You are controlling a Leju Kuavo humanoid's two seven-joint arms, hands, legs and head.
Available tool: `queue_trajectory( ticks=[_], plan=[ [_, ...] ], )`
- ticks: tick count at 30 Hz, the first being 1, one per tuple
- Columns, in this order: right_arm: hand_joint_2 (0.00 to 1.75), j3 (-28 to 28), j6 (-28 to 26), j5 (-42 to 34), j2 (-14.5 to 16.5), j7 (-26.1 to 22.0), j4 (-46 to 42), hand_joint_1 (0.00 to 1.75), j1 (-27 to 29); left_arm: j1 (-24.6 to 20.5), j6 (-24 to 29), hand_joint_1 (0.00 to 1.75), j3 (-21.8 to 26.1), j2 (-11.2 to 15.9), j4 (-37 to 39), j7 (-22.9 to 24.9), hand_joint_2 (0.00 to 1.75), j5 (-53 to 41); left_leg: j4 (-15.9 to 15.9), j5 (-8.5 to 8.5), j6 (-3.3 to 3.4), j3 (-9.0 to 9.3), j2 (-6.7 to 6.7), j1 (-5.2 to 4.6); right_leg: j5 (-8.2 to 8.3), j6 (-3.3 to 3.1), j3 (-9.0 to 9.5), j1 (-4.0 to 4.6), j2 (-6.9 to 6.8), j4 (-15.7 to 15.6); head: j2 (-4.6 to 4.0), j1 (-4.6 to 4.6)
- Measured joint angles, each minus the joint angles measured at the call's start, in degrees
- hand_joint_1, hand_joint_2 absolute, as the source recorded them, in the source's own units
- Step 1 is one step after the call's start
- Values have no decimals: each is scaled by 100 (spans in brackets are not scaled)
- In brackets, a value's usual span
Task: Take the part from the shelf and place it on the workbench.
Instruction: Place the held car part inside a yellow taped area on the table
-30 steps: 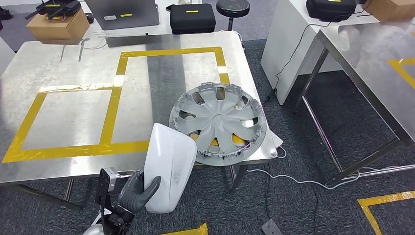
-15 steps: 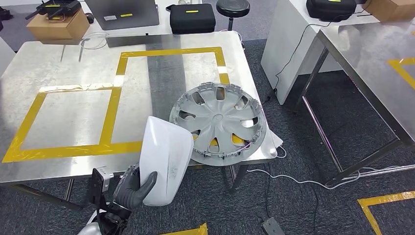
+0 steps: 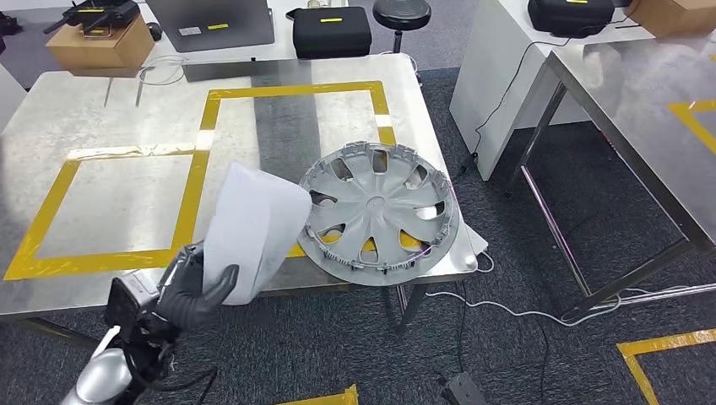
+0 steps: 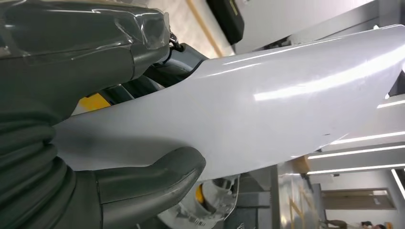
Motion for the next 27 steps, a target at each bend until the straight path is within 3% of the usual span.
queue_trajectory(
  ticks=[8,13,19,27],
  plan=[
    [175,0,73,-27,110,-34,318,0,-104,-88,-65,175,591,156,-161,-67,175,92,0,0,0,-1,0,-1,0,0,1,-2,0,0,0,0],
    [175,0,120,-21,167,-58,472,0,-154,-231,280,175,1138,193,-238,-179,175,-424,0,1,-1,0,-2,-1,3,-5,-6,-2,0,0,0,0],
    [175,-11,195,172,249,-33,585,0,-272,-909,841,175,1644,477,-5,-56,175,-2035,0,14,-18,0,-1,3,12,-18,-8,1,0,1,0,0],
    [175,-72,322,378,363,-14,730,0,-338,-1786,1117,175,1728,806,961,524,175,-3324,0,19,-25,1,1,5,13,-20,-2,1,2,6,0,0]
  ],
)
